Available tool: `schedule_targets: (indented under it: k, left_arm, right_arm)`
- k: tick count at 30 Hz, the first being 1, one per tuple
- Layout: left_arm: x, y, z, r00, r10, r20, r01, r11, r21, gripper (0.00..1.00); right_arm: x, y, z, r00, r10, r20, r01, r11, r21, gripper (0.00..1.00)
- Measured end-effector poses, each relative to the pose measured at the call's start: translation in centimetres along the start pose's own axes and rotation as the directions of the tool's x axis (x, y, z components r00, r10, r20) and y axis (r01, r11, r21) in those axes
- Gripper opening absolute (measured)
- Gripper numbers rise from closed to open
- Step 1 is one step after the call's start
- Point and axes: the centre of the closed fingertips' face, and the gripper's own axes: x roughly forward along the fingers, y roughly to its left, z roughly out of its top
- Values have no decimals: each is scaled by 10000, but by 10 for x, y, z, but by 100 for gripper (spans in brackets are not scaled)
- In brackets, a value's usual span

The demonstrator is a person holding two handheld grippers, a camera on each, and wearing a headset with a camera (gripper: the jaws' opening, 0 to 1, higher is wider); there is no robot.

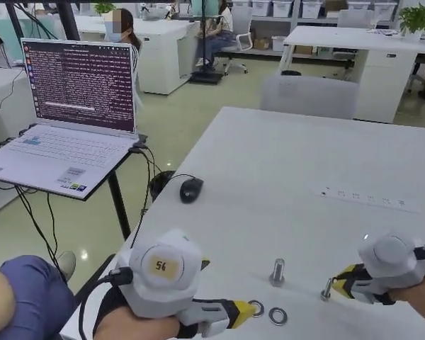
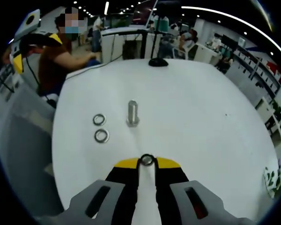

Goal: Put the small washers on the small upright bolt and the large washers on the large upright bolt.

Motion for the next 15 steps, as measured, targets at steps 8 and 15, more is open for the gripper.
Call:
schedule_targets:
  k: [8, 15]
  left_arm:
    - [-2, -1, -3, 10000, 43, -59, -43, 10000, -30, 62]
    - [-4, -1, -3, 9999, 69, -109, -69, 10000, -14, 62]
  right_arm:
    - [10, -4, -3, 9990, 83, -431, -94, 9997, -245, 13]
    - [15, -2, -5, 9979, 245, -604, -262, 9992, -287, 13]
